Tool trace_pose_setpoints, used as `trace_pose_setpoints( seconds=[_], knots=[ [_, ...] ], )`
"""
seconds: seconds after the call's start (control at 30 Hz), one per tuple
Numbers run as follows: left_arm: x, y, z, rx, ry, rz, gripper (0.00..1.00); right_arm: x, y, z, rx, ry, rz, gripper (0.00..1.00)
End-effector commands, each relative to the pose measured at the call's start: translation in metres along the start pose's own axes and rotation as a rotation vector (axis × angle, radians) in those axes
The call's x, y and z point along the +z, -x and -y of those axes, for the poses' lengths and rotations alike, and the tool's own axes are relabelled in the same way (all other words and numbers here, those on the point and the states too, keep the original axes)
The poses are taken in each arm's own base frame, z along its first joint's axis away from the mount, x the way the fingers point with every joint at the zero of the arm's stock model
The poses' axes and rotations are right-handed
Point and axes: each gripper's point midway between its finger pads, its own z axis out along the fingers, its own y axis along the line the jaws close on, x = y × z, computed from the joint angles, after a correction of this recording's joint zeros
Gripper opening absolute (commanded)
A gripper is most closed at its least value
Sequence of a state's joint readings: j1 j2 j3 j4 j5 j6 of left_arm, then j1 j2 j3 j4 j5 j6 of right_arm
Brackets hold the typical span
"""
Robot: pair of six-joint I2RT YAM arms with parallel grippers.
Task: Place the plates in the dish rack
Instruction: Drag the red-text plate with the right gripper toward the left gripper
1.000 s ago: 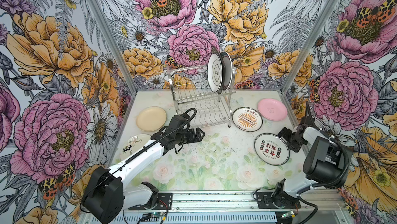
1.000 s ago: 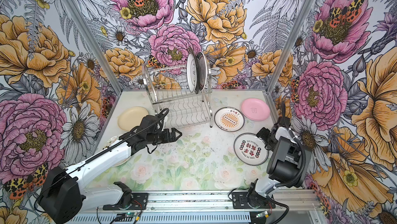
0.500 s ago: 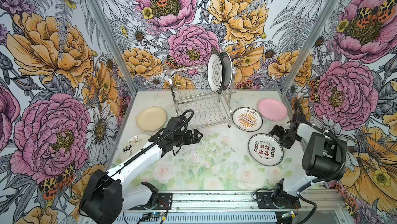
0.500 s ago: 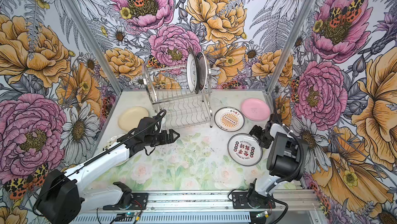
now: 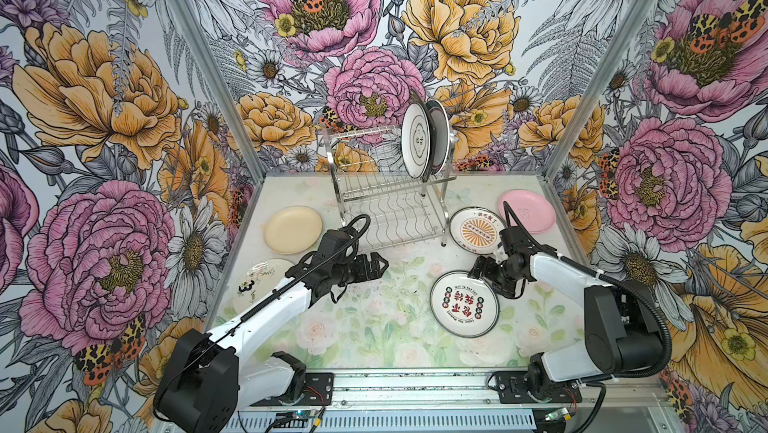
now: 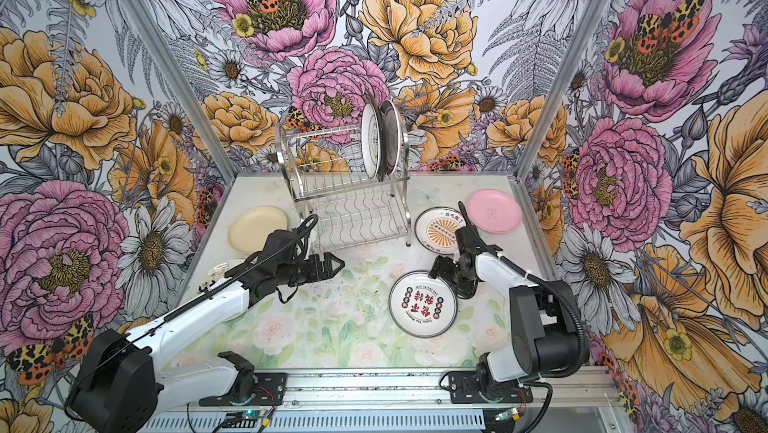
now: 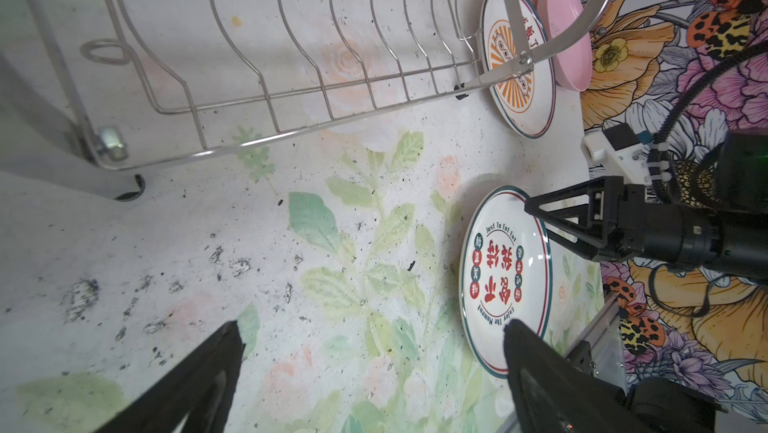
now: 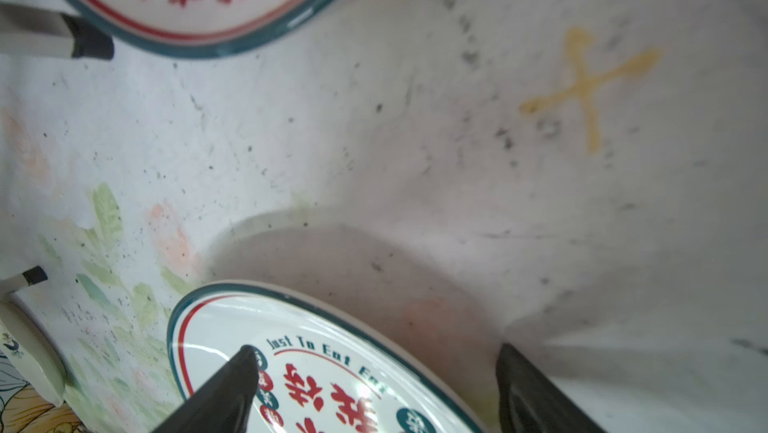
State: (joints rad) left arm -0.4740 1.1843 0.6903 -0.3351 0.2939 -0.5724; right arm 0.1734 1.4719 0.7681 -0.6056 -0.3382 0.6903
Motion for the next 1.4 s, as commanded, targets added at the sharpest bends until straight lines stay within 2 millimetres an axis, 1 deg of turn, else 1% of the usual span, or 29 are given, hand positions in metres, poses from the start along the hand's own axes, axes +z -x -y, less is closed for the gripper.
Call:
trace_pose_setpoints(
  seconds=[0.0, 0.07, 0.17, 0.23, 0.3, 0.37, 0.43, 0.53, 0.6, 0.77, 1.0, 1.17, 1.37],
  knots=[
    [-0.003, 0.003, 0.005, 0.03, -0.04, 0.021, 0.98, 0.002, -0.002, -0.03, 0.026, 0.046, 0.033, 0.9],
    [-0.003, 0.002, 0.004, 0.029, -0.04, 0.02, 0.98, 0.009, -0.011, -0.047, 0.003, 0.067, 0.01, 0.9],
    [-0.003, 0.001, 0.003, 0.028, -0.04, 0.02, 0.98, 0.018, -0.022, -0.068, -0.033, 0.086, -0.019, 0.9],
    [-0.004, -0.001, 0.002, 0.026, -0.04, 0.018, 0.98, 0.021, -0.028, -0.079, -0.054, 0.101, -0.033, 0.9],
    [-0.005, -0.002, 0.002, 0.025, -0.042, 0.019, 0.98, 0.02, -0.031, -0.085, -0.074, 0.111, -0.039, 0.9],
    [-0.007, -0.004, 0.0, 0.019, -0.041, 0.021, 0.98, 0.015, -0.03, -0.082, -0.082, 0.119, -0.029, 0.9],
    [-0.009, -0.005, -0.001, 0.016, -0.041, 0.022, 0.98, 0.008, -0.028, -0.072, -0.079, 0.129, -0.014, 0.9],
    [-0.011, -0.008, -0.002, 0.015, -0.037, 0.021, 0.98, 0.0, -0.03, -0.053, -0.079, 0.144, -0.003, 0.87],
    [-0.013, -0.009, -0.003, 0.014, -0.037, 0.018, 0.98, -0.003, -0.036, -0.043, -0.079, 0.159, -0.008, 0.85],
    [-0.013, -0.01, -0.001, 0.015, -0.043, 0.011, 0.98, -0.004, -0.055, -0.034, -0.106, 0.188, -0.035, 0.76],
    [-0.01, -0.009, 0.001, 0.024, -0.045, 0.0, 0.98, -0.004, -0.071, -0.028, -0.155, 0.21, -0.046, 0.66],
    [-0.006, -0.01, 0.002, 0.033, -0.044, -0.013, 0.98, 0.003, -0.081, -0.038, -0.221, 0.232, -0.086, 0.61],
    [-0.005, -0.009, 0.005, 0.04, -0.048, -0.015, 0.98, 0.015, -0.092, -0.037, -0.264, 0.239, -0.137, 0.56]
  ],
)
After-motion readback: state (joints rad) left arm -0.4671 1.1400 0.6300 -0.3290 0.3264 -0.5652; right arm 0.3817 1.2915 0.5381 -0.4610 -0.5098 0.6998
